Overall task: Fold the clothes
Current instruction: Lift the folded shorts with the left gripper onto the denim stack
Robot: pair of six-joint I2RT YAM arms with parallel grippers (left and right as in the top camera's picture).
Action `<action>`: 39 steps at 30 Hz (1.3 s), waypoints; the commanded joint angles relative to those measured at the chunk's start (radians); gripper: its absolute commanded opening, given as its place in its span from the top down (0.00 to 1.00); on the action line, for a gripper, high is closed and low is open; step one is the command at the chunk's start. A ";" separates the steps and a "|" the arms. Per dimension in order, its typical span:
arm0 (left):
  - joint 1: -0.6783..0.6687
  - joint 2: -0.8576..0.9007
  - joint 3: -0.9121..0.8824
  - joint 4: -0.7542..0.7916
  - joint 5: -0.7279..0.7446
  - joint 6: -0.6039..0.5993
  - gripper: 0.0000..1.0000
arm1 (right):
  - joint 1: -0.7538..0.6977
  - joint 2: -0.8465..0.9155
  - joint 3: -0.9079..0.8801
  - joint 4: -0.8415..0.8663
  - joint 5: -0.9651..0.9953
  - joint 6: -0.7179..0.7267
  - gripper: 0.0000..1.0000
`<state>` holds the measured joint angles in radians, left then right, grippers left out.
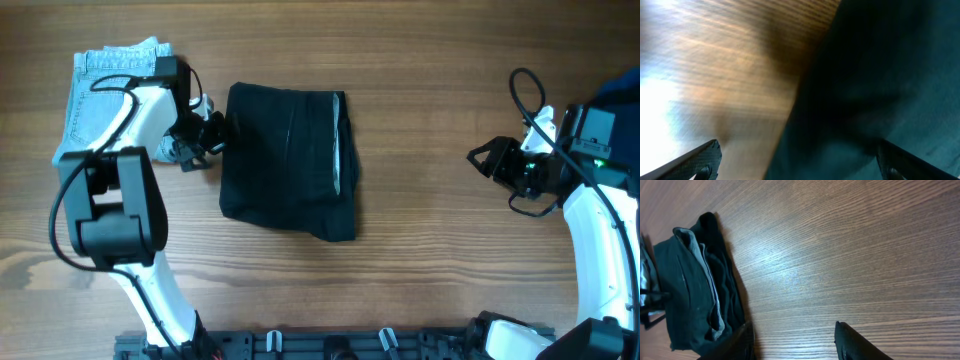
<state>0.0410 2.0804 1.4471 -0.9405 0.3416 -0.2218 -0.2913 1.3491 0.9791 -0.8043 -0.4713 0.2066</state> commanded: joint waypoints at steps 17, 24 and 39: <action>0.153 -0.132 0.195 -0.015 0.698 0.360 0.96 | 0.004 0.009 0.000 0.010 -0.023 0.003 0.48; 0.427 -0.176 0.274 0.033 0.528 0.361 0.96 | 0.004 0.009 0.000 0.033 -0.024 0.059 0.49; 0.611 -0.073 0.294 0.117 0.108 0.191 0.00 | 0.004 0.009 0.000 0.014 -0.024 0.104 0.49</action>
<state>0.6178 2.0399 1.7214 -0.8185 0.5327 0.0803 -0.2913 1.3502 0.9791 -0.7818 -0.4717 0.2874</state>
